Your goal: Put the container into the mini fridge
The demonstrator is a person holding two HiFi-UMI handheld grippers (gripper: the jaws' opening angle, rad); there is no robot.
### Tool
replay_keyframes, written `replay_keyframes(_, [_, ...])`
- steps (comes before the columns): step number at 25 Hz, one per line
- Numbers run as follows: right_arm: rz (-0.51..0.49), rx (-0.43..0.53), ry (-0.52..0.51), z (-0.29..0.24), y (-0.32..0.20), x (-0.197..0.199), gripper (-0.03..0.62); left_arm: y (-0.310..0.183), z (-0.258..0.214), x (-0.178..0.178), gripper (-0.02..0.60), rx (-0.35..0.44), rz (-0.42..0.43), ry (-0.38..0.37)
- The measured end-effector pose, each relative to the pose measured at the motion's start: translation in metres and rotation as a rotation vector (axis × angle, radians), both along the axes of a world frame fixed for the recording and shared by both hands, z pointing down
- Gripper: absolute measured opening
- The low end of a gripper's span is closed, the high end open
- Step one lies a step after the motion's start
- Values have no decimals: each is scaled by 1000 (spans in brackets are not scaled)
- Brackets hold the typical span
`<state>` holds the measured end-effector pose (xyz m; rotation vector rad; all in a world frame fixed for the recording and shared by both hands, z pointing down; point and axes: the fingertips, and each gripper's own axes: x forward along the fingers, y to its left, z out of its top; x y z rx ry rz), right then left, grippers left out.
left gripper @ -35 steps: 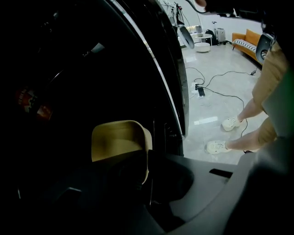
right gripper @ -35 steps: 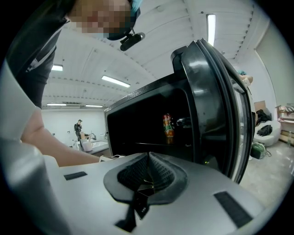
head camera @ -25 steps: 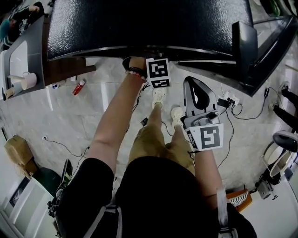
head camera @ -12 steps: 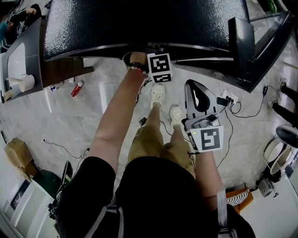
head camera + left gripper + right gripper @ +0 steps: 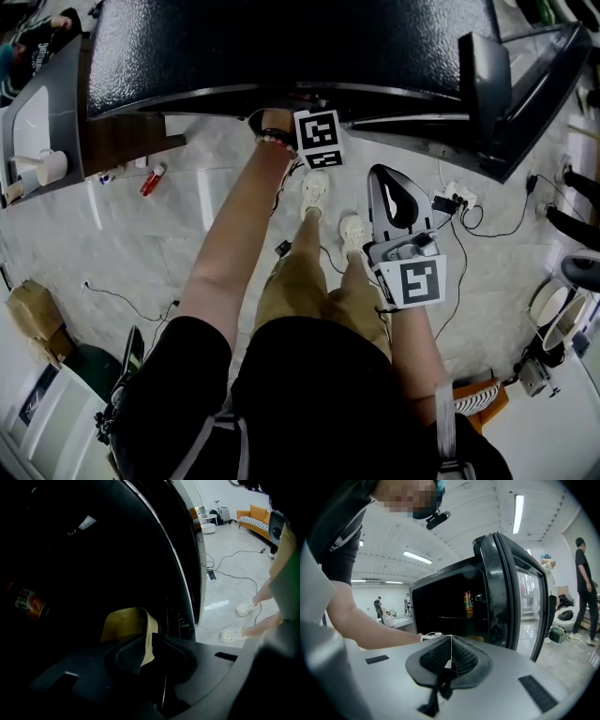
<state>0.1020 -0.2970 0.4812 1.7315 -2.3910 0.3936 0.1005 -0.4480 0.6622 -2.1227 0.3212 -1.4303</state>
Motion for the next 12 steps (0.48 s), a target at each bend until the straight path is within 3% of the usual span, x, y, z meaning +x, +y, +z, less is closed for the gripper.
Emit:
replay_keyframes(1, [-3, -2, 1, 1, 1, -1, 37, 1, 1, 0, 43, -4, 0, 3])
replay_keyframes(3, [-9, -4, 1, 1, 2, -3, 37, 1, 1, 0, 123, -13, -5, 9])
replay_keyframes(12, [-28, -10, 2, 3, 5, -11, 37, -3, -26, -14, 123, 41, -55, 90])
